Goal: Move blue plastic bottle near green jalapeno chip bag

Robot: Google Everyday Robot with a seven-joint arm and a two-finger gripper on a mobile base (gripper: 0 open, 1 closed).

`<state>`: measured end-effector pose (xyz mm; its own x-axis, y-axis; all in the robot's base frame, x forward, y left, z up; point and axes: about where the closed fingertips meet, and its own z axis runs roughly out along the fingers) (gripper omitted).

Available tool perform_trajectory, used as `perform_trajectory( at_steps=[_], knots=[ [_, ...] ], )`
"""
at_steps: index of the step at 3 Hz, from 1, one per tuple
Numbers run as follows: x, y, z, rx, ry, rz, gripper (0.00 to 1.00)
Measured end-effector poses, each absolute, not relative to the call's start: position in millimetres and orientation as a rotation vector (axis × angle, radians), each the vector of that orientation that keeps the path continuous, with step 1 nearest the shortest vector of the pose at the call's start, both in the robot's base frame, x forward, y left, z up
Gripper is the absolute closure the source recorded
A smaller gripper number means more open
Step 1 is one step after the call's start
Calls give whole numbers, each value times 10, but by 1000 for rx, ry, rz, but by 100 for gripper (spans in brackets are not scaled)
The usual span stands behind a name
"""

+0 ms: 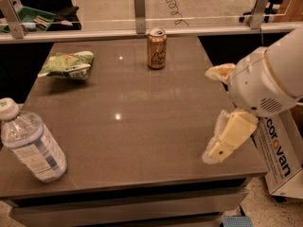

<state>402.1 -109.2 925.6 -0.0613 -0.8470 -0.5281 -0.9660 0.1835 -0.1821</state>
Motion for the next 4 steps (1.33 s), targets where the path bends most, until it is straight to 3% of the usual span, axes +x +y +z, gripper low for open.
perform_trajectory(
  at_steps=[2, 4],
  knots=[
    [3800, -123, 8916, -1624, 1712, 730, 0],
    [3773, -51, 9003, -1607, 1695, 756, 0]
  ],
)
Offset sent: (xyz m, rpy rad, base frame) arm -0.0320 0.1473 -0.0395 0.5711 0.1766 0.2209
